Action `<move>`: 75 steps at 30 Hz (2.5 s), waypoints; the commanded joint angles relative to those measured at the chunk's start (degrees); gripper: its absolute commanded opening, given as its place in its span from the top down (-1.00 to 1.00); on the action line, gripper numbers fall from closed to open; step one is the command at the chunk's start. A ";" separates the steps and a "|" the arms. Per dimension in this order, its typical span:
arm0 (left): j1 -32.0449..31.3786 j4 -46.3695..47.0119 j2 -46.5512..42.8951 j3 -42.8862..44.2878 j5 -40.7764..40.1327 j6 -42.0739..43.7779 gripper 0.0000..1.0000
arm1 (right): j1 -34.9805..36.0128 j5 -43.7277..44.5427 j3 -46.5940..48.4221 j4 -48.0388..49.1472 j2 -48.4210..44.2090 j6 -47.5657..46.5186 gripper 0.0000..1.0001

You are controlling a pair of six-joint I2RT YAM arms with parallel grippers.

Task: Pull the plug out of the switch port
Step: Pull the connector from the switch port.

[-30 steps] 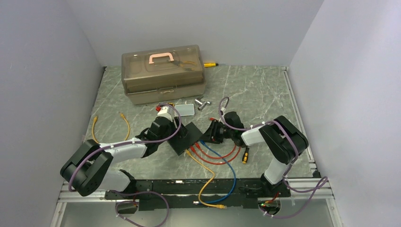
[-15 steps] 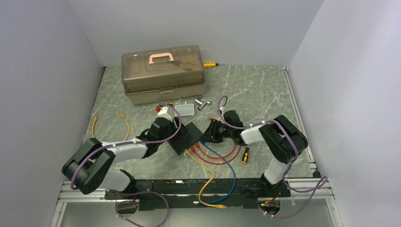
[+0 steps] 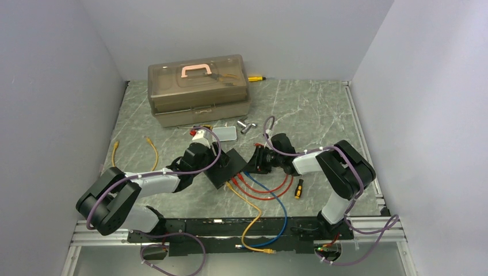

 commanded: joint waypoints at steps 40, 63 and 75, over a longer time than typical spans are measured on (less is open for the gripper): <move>-4.01 -2.20 3.74 -1.09 -0.49 -0.53 -0.27 | -0.37 -2.08 1.36 3.07 8.26 2.99 1.00; -14.35 -30.65 0.91 15.42 -18.93 15.33 -0.90 | -0.45 -2.87 1.17 3.14 7.66 0.35 1.00; -19.80 -39.06 11.00 25.28 -26.73 19.51 -0.99 | -0.48 -2.95 1.10 3.05 7.36 -0.10 1.00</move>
